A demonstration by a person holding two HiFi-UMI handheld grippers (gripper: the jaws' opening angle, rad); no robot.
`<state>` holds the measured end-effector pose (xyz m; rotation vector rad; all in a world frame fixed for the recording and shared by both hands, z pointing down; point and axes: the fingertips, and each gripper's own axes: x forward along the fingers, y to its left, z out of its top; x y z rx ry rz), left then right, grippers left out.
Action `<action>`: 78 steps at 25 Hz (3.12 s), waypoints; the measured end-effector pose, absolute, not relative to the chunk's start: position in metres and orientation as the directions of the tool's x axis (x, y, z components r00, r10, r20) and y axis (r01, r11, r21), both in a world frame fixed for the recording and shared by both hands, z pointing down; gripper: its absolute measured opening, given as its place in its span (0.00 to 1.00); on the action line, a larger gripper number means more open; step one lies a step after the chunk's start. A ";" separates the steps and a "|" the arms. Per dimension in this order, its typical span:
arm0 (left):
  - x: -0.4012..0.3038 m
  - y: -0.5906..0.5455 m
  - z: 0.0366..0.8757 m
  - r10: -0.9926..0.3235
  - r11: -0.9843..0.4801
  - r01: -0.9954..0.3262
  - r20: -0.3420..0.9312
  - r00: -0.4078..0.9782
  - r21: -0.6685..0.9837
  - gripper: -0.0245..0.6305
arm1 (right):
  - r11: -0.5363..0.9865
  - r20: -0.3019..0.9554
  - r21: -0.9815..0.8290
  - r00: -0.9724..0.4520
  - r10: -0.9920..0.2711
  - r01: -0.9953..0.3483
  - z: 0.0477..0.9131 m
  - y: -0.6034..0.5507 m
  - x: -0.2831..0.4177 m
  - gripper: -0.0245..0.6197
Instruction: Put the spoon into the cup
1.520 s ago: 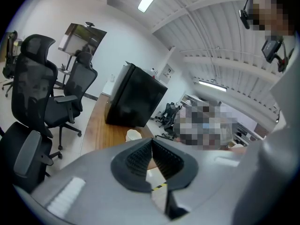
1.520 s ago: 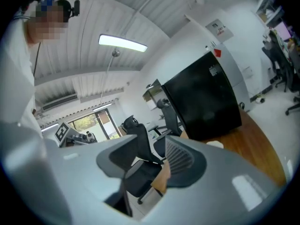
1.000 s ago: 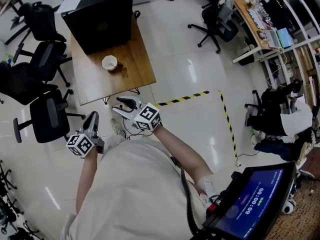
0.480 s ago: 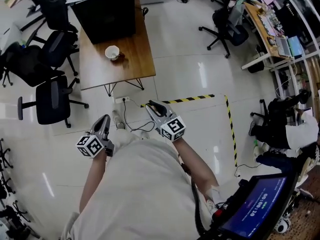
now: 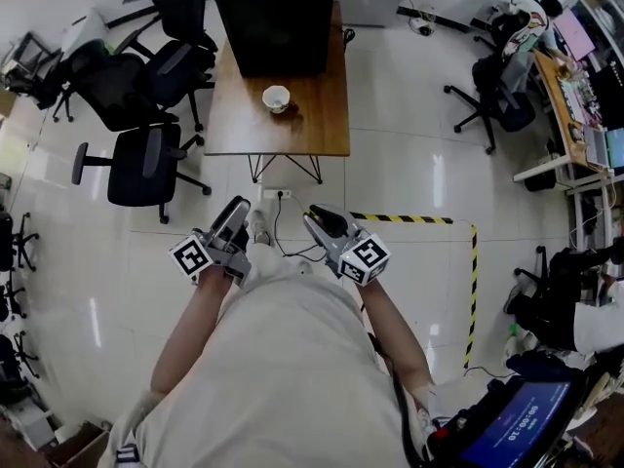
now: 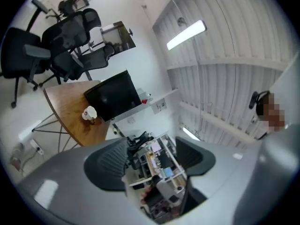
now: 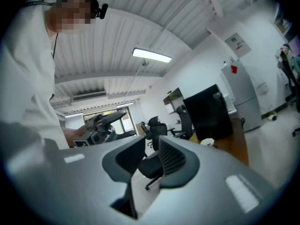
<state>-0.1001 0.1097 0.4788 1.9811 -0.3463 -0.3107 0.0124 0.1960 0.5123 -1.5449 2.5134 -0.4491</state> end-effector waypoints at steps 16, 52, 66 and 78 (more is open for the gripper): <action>-0.173 0.146 0.477 -0.526 -0.210 0.094 -0.194 0.828 0.973 0.22 | 0.484 0.025 -0.431 -0.546 -0.837 -0.762 0.526 0.223 -0.047 0.16; -0.219 0.031 0.516 -0.387 -0.199 -0.036 -0.045 0.921 0.979 0.04 | -0.053 0.240 -0.596 -0.115 -0.964 -0.801 0.555 0.136 -0.020 0.11; -0.209 0.015 0.518 -0.405 -0.173 -0.024 -0.049 0.913 0.985 0.04 | -0.037 0.221 -0.615 -0.127 -0.967 -0.788 0.556 0.119 -0.006 0.10; -0.179 0.026 0.525 -0.352 -0.166 -0.013 -0.046 0.935 0.986 0.04 | -0.076 0.248 -0.629 -0.106 -0.963 -0.773 0.566 0.138 0.008 0.10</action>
